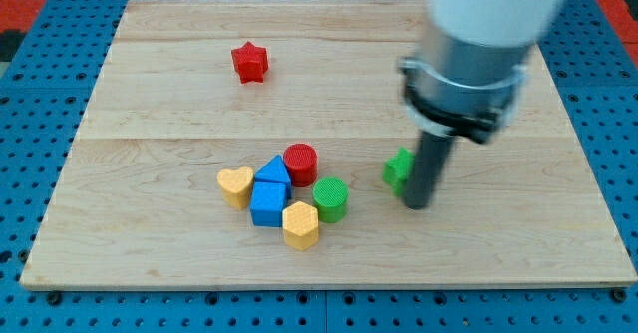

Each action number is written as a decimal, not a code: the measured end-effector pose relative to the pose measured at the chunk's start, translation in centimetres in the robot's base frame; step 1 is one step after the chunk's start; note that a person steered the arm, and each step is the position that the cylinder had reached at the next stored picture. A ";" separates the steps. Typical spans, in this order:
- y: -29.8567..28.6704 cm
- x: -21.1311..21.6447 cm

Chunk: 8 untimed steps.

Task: Move the green star diagonal to the top right of the green circle

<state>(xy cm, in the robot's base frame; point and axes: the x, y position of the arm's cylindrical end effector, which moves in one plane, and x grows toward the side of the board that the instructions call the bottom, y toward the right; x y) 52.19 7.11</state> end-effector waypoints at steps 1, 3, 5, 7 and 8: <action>-4.5 -4.8; -4.0 -3.2; 2.5 -3.7; 0.6 -15.6; -6.7 -21.7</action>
<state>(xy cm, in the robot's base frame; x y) 30.45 0.43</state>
